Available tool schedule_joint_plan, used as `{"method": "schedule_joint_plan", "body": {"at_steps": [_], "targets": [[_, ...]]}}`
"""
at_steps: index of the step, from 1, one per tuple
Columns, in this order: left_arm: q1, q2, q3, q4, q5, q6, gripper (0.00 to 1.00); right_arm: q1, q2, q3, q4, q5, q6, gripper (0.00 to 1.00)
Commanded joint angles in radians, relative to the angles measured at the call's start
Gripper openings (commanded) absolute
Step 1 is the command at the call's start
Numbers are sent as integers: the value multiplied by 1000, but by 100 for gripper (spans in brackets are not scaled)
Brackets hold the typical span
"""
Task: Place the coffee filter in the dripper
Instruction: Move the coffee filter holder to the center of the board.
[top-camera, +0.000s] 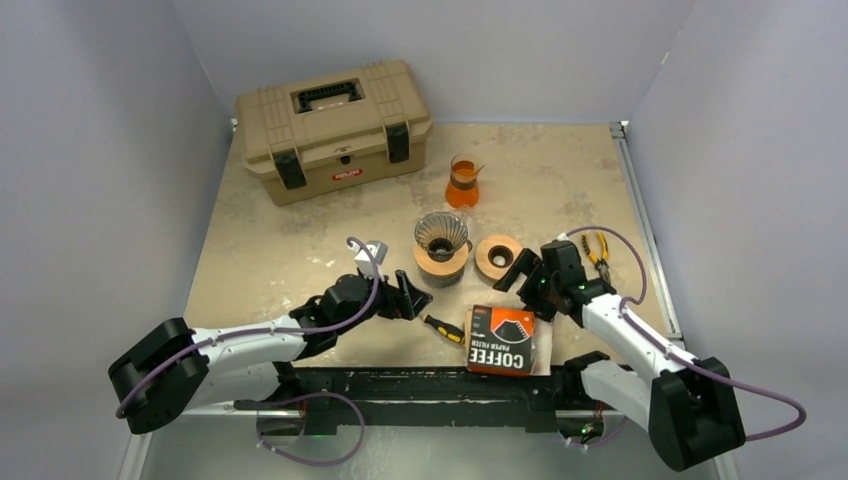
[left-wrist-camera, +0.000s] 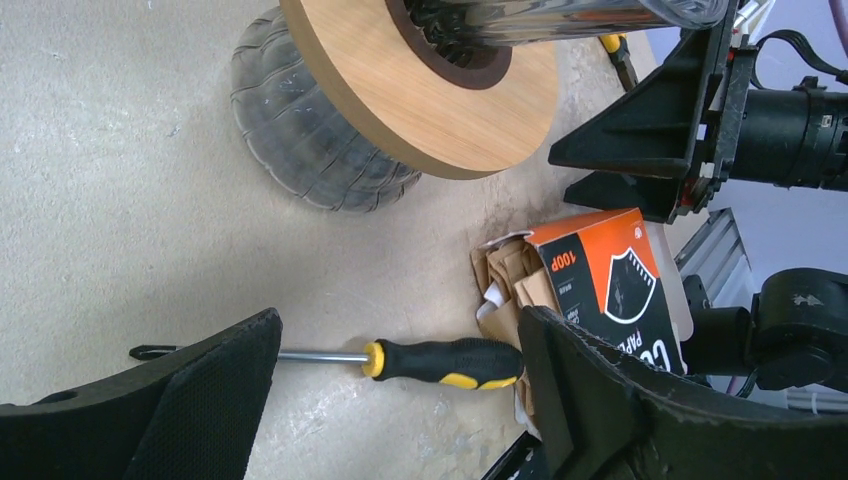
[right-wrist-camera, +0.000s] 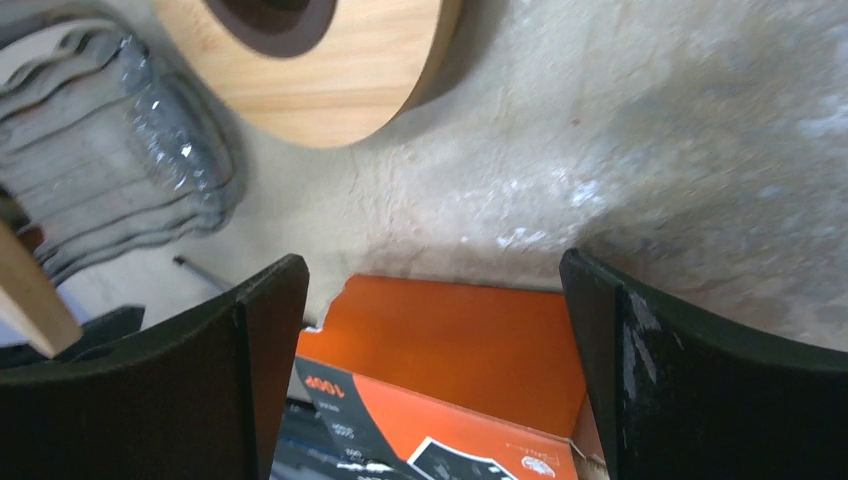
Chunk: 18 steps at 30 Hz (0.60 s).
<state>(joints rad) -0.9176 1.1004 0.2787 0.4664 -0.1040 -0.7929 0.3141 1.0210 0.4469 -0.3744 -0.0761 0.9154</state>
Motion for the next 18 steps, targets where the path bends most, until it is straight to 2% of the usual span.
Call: {"method": "schedule_joint_plan", "body": {"at_steps": [1, 9, 18], "targets": [[-4, 7, 39, 45, -1, 3, 88, 5, -40, -32, 68, -132, 31, 99], [-4, 17, 23, 73, 13, -24, 88, 5, -43, -46, 112, -232, 64, 99], [-4, 50, -26, 168, 61, -105, 86, 5, -69, 70, 28, -25, -40, 99]]}}
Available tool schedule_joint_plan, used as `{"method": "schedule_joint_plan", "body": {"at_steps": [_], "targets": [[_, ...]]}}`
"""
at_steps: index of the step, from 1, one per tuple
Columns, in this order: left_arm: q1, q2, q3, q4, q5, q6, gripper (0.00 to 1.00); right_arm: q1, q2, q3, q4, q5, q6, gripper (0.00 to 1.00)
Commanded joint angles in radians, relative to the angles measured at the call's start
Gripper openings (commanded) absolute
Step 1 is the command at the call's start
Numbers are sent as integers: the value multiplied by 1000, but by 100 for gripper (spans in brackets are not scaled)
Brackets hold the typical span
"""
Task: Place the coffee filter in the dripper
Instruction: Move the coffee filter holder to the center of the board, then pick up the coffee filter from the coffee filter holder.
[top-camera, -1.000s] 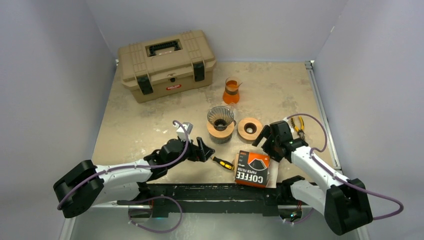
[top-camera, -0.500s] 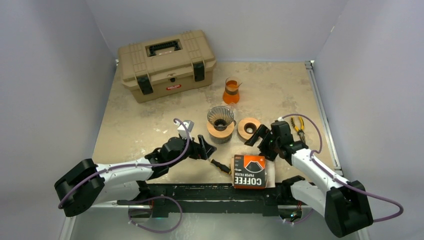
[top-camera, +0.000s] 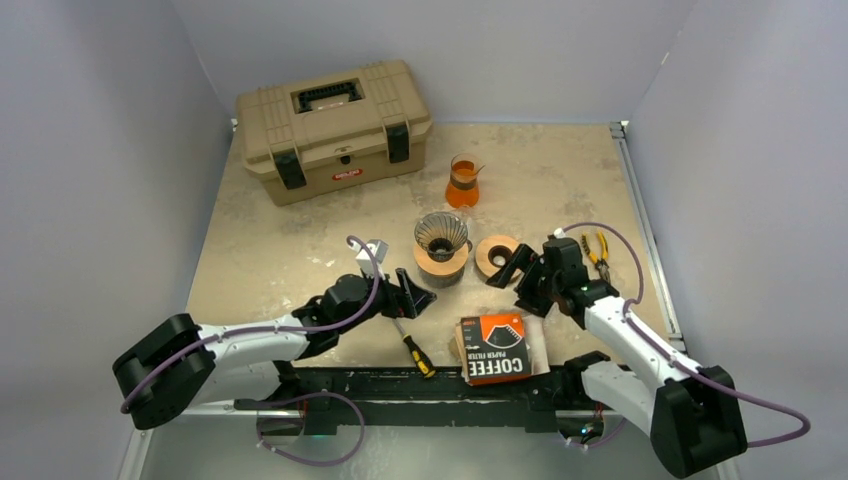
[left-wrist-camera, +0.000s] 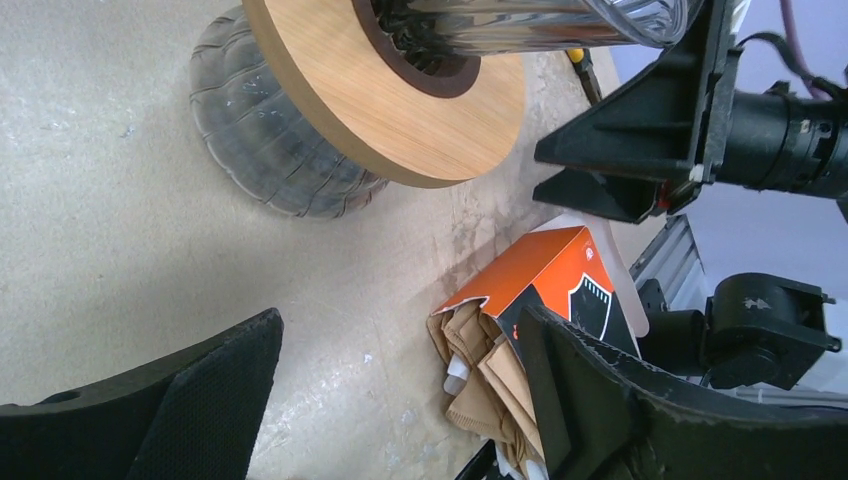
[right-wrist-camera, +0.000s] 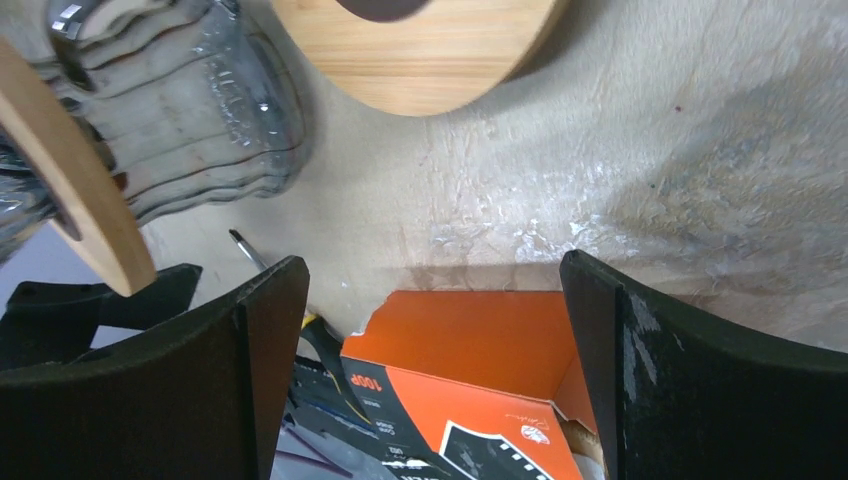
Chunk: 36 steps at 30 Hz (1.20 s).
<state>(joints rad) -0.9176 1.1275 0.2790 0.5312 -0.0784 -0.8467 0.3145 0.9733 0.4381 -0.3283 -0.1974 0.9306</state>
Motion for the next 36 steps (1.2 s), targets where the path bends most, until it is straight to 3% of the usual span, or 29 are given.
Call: {"method": "schedule_joint_plan", "body": {"at_steps": [1, 12, 21, 32, 36], "targets": [[-4, 32, -34, 121, 43, -63, 86, 5, -23, 87, -17, 106, -63, 99], [-37, 149, -77, 289, 107, -131, 77, 5, -59, 105, 34, 132, -131, 99], [-121, 289, -26, 405, 103, -169, 57, 4, -66, 93, 65, 105, -158, 99], [-234, 353, 25, 433, 30, -180, 51, 5, -96, 59, 138, 6, -164, 99], [-260, 355, 67, 360, 2, -147, 51, 5, -102, 38, 194, -67, -189, 99]]}}
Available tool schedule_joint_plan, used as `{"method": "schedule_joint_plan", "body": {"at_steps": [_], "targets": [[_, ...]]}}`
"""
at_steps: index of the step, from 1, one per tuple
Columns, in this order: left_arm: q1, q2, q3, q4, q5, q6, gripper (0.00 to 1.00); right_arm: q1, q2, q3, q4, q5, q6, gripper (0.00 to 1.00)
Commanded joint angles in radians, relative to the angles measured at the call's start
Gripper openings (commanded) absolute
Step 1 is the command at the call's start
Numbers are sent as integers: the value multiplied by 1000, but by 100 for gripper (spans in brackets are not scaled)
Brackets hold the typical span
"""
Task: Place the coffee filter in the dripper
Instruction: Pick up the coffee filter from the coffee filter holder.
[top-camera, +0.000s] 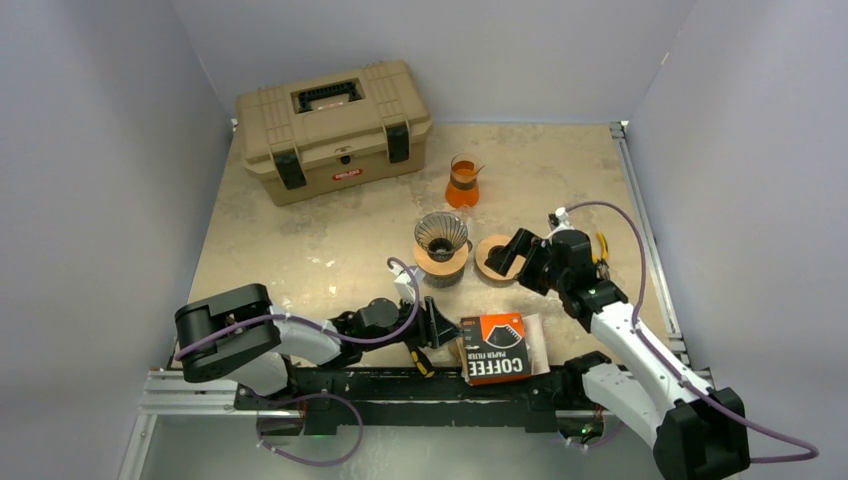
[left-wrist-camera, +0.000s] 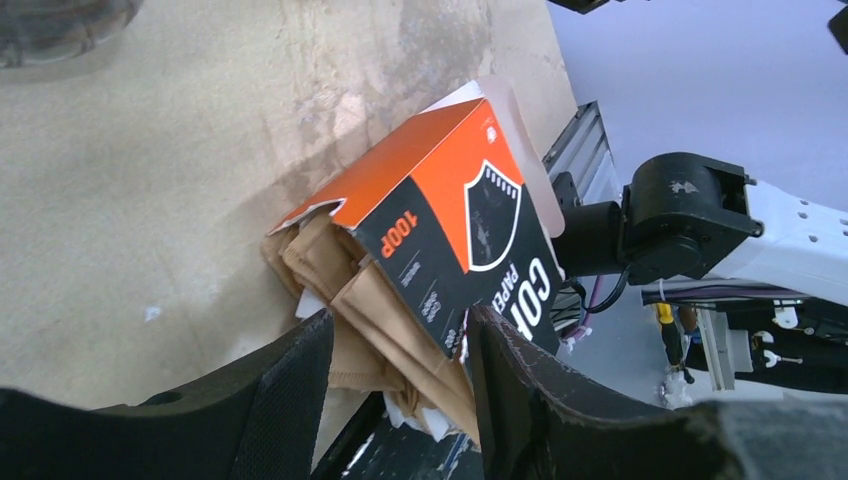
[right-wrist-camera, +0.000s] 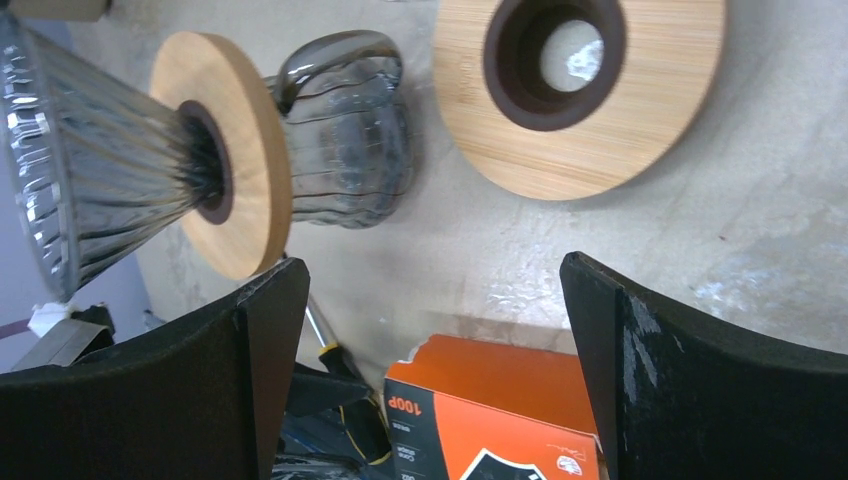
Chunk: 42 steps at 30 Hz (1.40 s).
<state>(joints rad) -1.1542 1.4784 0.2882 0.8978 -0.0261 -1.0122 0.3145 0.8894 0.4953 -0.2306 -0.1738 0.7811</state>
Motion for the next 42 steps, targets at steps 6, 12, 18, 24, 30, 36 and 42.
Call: {"method": "schedule_joint_plan", "body": {"at_steps": [6, 12, 18, 24, 30, 36, 42], "targets": [[-39, -19, 83, -56, -73, 37, 50, 4, 43, -19, 116, -155, -51, 99], [-41, -27, 83, -74, -83, 3, 49, 5, 50, 3, 93, -122, -76, 99], [-41, -19, 69, -57, -83, -44, 49, 4, -13, 17, 91, -85, -116, 99], [-41, -2, 73, -51, -71, -70, 49, 4, -38, 14, 95, -70, -136, 99], [-41, -3, 70, -69, -91, -90, 46, 5, -27, 8, 114, -78, -143, 98], [-41, -1, 51, -103, -128, -165, 46, 5, -24, 3, 120, -85, -148, 98], [-41, 29, 18, -27, -125, -215, 43, 5, -21, 9, 103, -82, -155, 99]]}}
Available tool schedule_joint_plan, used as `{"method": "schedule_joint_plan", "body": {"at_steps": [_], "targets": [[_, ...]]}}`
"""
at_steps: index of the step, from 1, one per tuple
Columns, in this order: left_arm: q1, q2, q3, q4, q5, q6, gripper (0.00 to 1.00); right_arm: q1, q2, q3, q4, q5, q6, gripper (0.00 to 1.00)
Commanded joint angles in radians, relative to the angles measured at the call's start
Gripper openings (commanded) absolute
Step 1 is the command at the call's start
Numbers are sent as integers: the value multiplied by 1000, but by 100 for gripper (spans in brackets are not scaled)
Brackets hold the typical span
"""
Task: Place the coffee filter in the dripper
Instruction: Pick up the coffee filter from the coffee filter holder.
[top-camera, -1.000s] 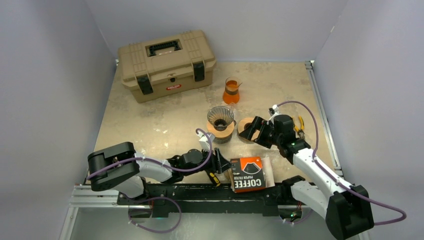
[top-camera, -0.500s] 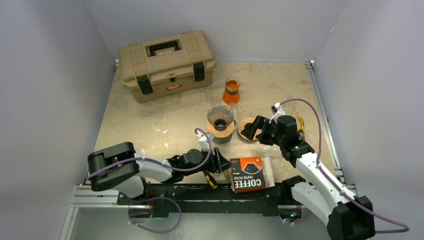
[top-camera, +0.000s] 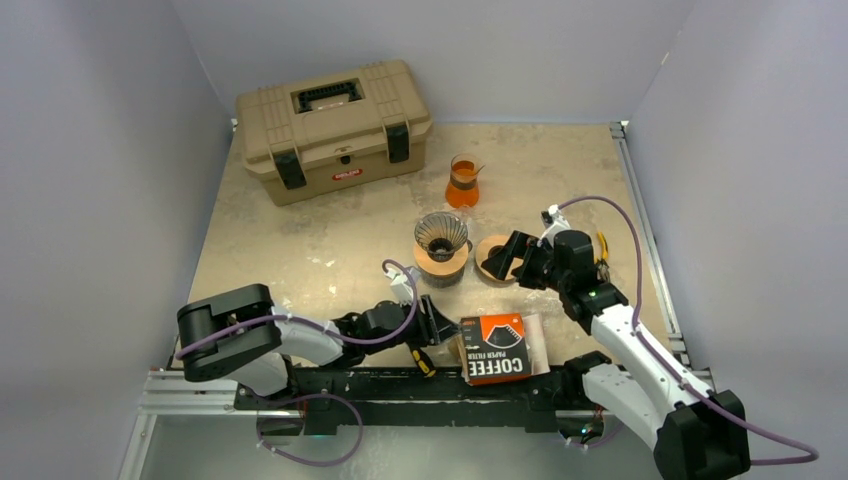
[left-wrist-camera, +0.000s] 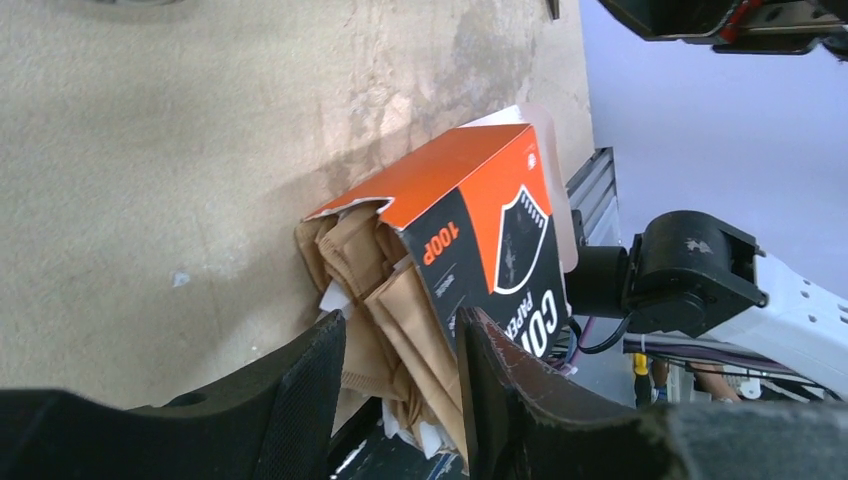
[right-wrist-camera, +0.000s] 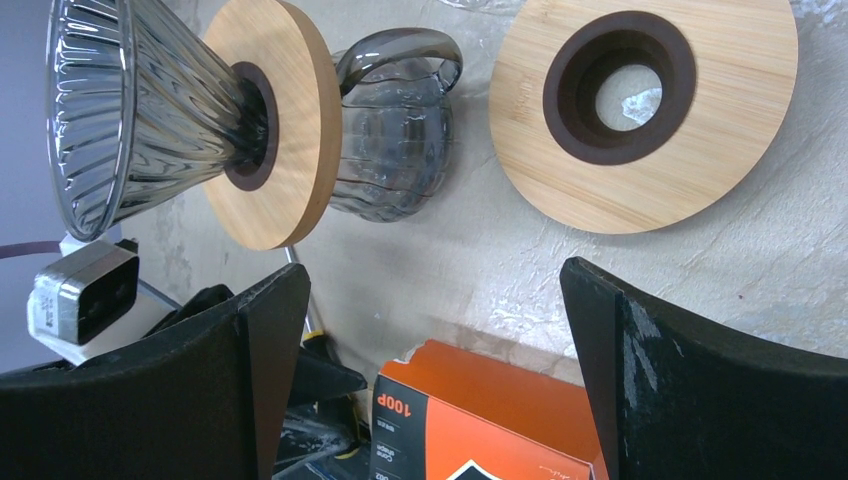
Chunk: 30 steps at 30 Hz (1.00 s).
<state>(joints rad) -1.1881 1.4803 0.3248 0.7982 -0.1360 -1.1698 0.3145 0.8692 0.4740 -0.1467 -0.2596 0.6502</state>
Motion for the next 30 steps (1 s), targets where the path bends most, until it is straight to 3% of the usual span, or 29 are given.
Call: {"method": "schedule_joint_plan", "body": {"at_steps": [1, 9, 17, 30], "targets": [[-7, 38, -17, 82, -10, -59, 43, 5, 0, 26, 20, 4, -21, 99], [-7, 84, -36, 197, 6, -80, 37, 5, 16, 29, 27, 10, -15, 99], [-10, 17, 2, 75, -13, -41, 40, 4, 12, 35, 20, 22, -20, 99], [-11, -6, 5, 75, -28, -32, 28, 3, 36, 31, 40, 23, -15, 99]]}}
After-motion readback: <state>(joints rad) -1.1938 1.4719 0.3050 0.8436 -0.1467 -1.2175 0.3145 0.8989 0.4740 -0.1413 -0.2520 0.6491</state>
